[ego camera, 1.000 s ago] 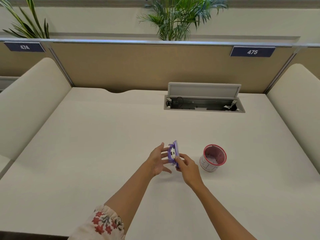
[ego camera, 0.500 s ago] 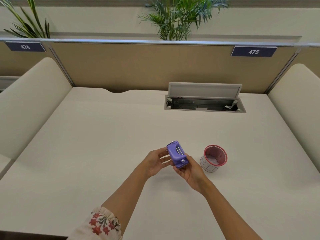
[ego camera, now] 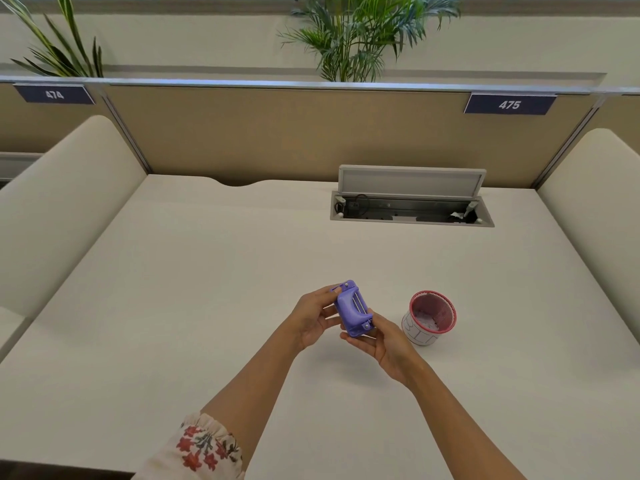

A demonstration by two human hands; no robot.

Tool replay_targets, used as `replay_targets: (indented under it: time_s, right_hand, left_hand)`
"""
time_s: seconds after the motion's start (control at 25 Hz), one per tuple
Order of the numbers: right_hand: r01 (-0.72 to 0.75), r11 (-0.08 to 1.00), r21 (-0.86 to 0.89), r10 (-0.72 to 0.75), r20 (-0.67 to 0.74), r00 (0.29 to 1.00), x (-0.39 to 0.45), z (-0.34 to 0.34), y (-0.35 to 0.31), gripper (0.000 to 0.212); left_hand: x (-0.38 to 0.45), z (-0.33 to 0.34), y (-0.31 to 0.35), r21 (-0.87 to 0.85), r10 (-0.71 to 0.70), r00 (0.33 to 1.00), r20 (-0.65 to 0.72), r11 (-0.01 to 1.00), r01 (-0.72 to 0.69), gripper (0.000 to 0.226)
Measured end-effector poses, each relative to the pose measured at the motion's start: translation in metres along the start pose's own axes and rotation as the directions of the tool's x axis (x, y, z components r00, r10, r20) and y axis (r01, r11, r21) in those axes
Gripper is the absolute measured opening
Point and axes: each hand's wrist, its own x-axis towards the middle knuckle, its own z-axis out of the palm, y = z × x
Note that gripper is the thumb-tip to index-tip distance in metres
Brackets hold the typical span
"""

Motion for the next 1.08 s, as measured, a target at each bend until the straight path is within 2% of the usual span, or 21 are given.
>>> replay_targets:
  time_s: [0.08, 0.36, 0.52, 0.64, 0.72, 0.8, 0.88, 0.96, 1.08]
  right_hand:
    - [0.004, 1.0, -0.017, -0.004, -0.021, 1.0, 0.001, -0.003, 0.0, 0.03]
    - [0.051, 0.966, -0.253, -0.067, -0.053, 0.996, 0.003, -0.011, 0.0, 0.024]
    - [0.086, 0.949, -0.303, -0.12, -0.094, 0.988, 0.003, -0.007, 0.005, 0.023]
    - [0.103, 0.945, -0.311, -0.131, -0.07, 0.989, 0.002, -0.005, 0.003, 0.025]
    - [0.079, 0.933, -0.35, -0.095, -0.027, 0.995, 0.0, -0.006, -0.004, 0.028]
    - [0.057, 0.91, -0.41, -0.053, 0.022, 0.998, -0.003, -0.01, -0.013, 0.028]
    - [0.059, 0.882, -0.468, -0.04, 0.051, 0.998, -0.004, -0.014, -0.021, 0.025]
    - [0.07, 0.86, -0.506, -0.065, 0.027, 0.997, -0.003, -0.015, -0.027, 0.02]
    - [0.076, 0.852, -0.519, -0.136, -0.079, 0.988, 0.002, -0.013, -0.028, 0.016]
  left_hand:
    - [0.0, 0.001, 0.0, -0.009, 0.008, 1.0, -0.004, 1.0, -0.008, 0.026]
    - [-0.001, -0.003, -0.003, 0.044, -0.013, 1.0, -0.021, 0.999, 0.014, 0.018]
    - [-0.001, -0.004, -0.005, 0.034, -0.026, 0.999, -0.035, 0.999, 0.027, 0.017]
    - [-0.003, -0.009, -0.001, 0.059, -0.035, 0.999, -0.023, 0.998, 0.036, 0.018]
    - [-0.004, -0.013, 0.003, 0.051, -0.077, 0.997, -0.013, 0.996, 0.078, 0.017]
    - [-0.005, -0.016, 0.008, 0.008, -0.149, 0.989, -0.008, 0.989, 0.149, 0.025]
    - [-0.004, -0.016, 0.011, 0.09, -0.2, 0.98, -0.02, 0.975, 0.201, 0.026]
    - [-0.003, -0.014, 0.011, 0.232, -0.24, 0.97, -0.027, 0.943, 0.24, 0.022]
    - [-0.002, -0.013, 0.011, 0.25, -0.359, 0.933, -0.032, 0.901, 0.355, 0.022]
